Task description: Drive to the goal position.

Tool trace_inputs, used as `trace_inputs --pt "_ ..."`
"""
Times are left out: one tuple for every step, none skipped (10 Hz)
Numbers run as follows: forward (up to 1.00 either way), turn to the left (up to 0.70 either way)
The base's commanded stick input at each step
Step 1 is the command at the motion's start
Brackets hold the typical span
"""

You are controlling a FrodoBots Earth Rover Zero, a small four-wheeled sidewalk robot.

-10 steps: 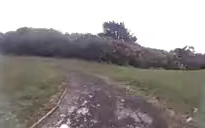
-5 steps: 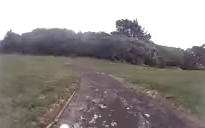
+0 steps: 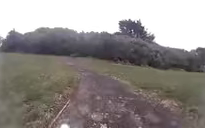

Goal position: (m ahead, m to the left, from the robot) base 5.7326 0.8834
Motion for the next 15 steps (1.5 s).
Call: trace_inputs --pt "1.00 0.00" --pt "1.00 0.00" --pt "1.00 0.00" --pt "1.00 0.00" --pt "1.00 0.00" --pt "1.00 0.00" --pt "1.00 0.00" --pt "1.00 0.00" --pt "1.00 0.00" --pt "1.00 0.00" --pt "1.00 0.00" --pt "1.00 0.00" --pt "1.00 0.00" --pt "1.00 0.00" --pt "1.00 0.00"
